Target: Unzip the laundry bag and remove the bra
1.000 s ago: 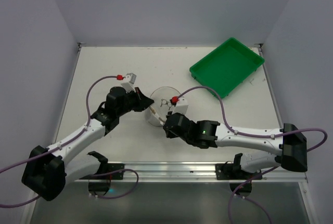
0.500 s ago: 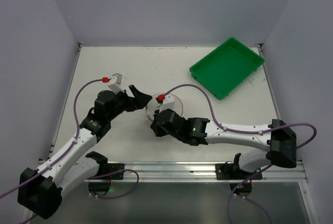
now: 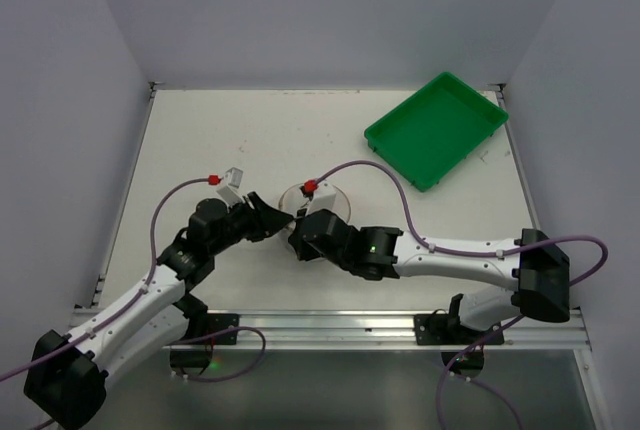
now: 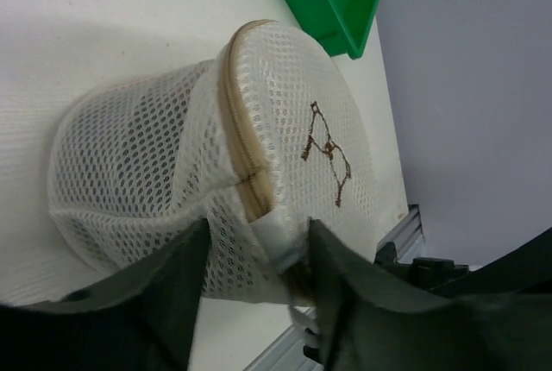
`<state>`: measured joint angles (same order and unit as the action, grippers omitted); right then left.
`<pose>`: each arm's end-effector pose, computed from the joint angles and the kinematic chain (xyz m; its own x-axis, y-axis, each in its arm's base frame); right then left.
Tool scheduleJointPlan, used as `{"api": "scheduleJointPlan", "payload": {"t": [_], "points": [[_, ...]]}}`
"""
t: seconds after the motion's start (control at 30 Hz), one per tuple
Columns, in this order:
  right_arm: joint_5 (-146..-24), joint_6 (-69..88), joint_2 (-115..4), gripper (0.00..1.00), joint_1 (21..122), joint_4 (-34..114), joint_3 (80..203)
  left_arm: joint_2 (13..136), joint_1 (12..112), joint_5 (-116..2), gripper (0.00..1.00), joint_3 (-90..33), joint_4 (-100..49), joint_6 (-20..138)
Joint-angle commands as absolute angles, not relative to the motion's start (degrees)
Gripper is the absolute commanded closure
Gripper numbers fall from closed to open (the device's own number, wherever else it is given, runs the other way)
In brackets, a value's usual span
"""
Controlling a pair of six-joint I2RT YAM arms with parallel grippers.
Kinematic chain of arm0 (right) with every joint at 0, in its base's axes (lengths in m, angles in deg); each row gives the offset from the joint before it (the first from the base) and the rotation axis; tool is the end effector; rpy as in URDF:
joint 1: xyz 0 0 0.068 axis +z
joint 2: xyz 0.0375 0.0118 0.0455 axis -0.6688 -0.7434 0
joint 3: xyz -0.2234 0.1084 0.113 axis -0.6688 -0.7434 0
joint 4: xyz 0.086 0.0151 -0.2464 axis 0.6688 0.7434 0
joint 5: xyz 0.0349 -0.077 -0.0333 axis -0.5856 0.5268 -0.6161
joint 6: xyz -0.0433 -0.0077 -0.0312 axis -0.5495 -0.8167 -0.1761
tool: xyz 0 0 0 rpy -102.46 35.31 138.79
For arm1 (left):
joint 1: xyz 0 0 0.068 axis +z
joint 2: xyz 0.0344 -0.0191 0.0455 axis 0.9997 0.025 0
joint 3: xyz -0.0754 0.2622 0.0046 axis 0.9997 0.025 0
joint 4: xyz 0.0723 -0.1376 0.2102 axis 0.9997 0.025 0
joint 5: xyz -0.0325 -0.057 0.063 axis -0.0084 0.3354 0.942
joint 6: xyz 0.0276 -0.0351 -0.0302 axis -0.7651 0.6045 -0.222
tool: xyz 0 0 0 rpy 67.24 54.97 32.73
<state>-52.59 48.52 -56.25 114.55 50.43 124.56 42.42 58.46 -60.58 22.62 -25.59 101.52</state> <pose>0.1095 0.2992 0.2740 -0.6652 0.0564 -0.7445 -0.4141 0.8018 0.4308 0.1520 -0.0967 0.2204 -0.7058 -0.5019 -0.5000 0.1541 0.5802 -0.7998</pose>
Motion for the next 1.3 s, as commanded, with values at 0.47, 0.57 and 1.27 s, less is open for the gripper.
{"api": "scheduleJointPlan", "payload": {"t": [0.47, 0.57, 1.27], "points": [[-49.3, 51.2, -46.6, 1.0, 114.4, 53.3, 116.1, 53.9, 57.2, -52.3, 1.0, 9.2, -24.1, 85.8], [-49.2, 51.0, -45.7, 1.0, 114.4, 53.5, 115.0, 57.4, 58.1, -50.8, 1.0, 7.0, -23.2, 83.5], [-54.2, 47.8, -62.1, 1.0, 112.8, 48.9, 132.6, 45.1, 62.4, -53.2, 0.02, 12.0, -14.6, 93.2]]}}
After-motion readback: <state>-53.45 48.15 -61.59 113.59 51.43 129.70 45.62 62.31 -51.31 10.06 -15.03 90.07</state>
